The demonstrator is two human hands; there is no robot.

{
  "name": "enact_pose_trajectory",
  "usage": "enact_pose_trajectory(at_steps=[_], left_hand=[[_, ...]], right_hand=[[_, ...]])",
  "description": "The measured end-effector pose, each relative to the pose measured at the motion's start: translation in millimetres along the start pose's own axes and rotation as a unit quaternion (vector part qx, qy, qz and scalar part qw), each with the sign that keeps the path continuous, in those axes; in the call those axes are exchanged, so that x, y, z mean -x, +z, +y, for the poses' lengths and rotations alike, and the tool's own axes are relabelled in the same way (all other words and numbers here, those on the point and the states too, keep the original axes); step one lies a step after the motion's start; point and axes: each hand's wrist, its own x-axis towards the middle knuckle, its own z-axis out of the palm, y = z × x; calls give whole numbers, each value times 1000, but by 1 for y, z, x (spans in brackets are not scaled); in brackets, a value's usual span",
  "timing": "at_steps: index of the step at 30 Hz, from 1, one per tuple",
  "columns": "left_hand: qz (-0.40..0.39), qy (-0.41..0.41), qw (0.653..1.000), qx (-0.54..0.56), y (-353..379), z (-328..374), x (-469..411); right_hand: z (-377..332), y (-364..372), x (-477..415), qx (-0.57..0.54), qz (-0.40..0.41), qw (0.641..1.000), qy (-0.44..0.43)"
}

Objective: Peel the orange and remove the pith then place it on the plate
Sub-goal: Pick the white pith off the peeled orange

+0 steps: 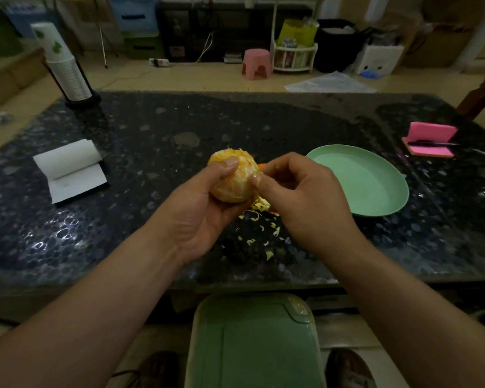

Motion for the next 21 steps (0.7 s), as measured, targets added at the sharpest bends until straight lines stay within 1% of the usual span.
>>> enact_pose_trajectory(at_steps=[9,16,21], left_hand=[[31,64,995,-73,1,-2,0],[35,59,996,-57,4,0,3],[38,59,996,-62,6,-2,5]], right_hand=[[0,-1,0,20,-10,1000,2],[5,-2,-2,11,-13,1000,-4],[7,0,-4,42,10,999,-15]])
